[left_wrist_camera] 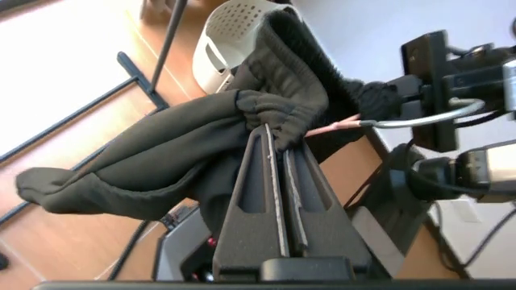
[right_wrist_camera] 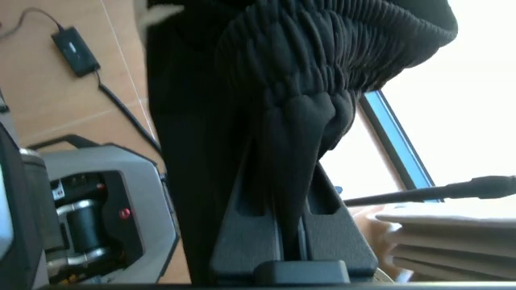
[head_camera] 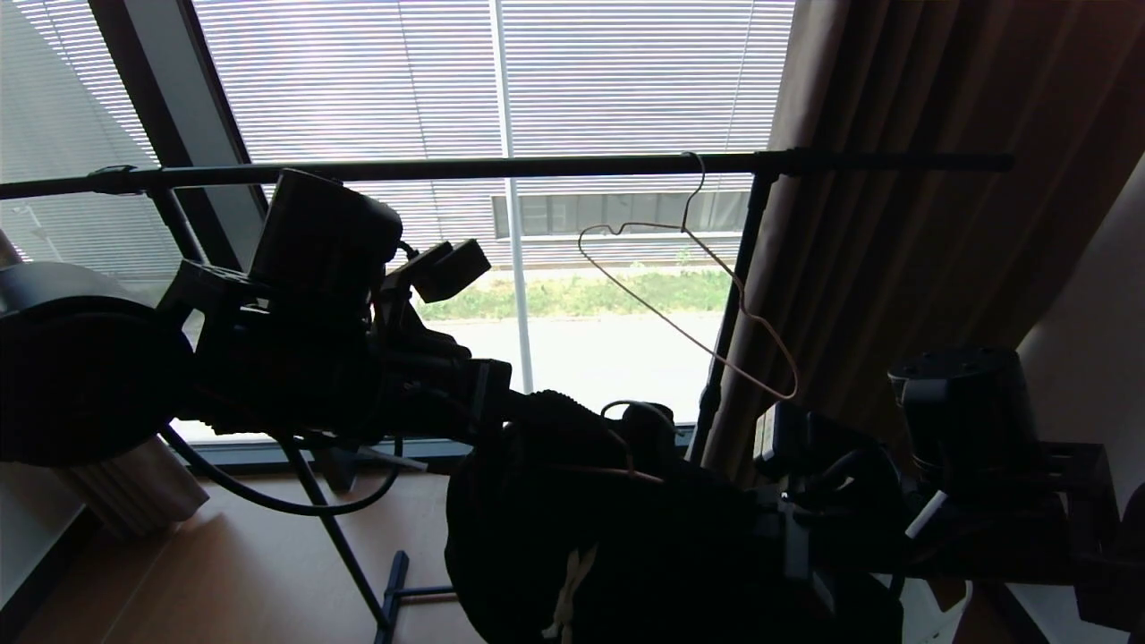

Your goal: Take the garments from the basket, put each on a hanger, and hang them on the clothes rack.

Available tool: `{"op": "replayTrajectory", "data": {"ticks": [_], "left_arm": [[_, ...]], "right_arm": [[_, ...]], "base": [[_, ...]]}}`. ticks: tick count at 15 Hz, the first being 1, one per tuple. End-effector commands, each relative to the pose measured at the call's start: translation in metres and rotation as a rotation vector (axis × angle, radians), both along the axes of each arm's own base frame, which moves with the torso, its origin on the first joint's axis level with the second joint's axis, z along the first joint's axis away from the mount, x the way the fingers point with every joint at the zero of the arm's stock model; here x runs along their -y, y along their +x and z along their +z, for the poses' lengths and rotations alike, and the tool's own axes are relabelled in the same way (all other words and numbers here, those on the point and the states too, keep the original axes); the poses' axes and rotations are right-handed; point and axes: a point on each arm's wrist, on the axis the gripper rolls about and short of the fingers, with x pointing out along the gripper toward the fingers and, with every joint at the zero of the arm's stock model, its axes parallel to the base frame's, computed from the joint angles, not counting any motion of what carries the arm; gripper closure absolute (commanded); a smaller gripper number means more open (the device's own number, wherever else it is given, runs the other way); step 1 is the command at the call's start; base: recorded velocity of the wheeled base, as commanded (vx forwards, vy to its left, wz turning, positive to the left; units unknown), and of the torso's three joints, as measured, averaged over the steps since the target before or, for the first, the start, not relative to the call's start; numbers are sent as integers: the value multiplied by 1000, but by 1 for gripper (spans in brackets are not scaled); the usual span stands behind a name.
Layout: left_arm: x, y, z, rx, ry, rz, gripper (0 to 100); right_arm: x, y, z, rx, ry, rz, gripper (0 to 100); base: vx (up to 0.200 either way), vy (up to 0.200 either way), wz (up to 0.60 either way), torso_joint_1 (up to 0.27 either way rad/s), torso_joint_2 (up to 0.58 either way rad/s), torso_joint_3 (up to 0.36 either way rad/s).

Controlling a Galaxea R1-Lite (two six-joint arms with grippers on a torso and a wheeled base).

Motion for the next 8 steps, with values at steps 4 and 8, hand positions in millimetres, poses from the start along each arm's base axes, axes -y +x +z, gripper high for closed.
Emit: {"op": "replayTrajectory", "data": {"ticks": [4,8], "left_arm": [[6,-3,1,44,44,26,100],[2,-10,9,129,90,34,100]], "right_arm": [[-9,-9,-2,-24,61,5,100],[-11,-6,4,-33,148,-32,100]], "base": [[0,0,0,0,0,0],[0,0,0,0,0,0]]}}
